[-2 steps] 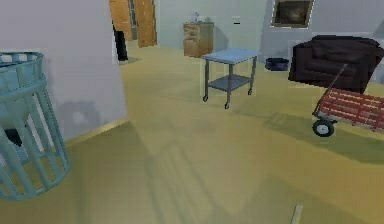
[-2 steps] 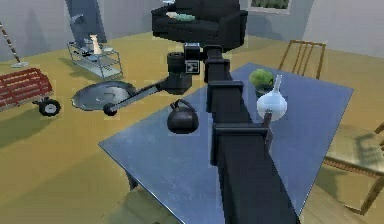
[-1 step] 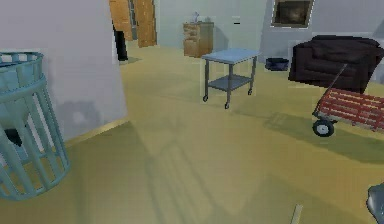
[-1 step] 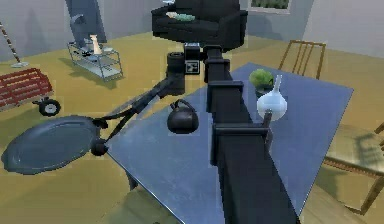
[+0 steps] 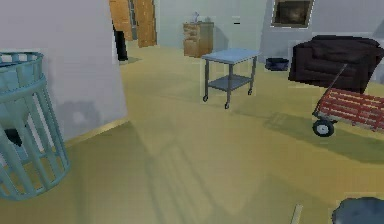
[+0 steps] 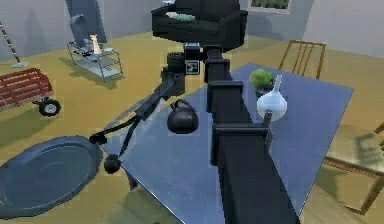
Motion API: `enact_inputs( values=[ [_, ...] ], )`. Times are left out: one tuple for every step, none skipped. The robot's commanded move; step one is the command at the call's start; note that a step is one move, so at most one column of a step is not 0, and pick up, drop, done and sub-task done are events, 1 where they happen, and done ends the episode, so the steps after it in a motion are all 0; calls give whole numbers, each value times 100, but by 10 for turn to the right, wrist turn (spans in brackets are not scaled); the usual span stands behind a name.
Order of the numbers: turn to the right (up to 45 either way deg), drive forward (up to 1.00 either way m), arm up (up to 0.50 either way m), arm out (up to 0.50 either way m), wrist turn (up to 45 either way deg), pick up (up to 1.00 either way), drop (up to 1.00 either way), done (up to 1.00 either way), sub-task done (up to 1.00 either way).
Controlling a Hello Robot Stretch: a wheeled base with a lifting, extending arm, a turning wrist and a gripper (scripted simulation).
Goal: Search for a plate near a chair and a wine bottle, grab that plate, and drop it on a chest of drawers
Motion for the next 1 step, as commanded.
enact_inputs(
  values=[
    [0, 0, 0, -34, 0, 0, 0, 0, 0]
  ],
)
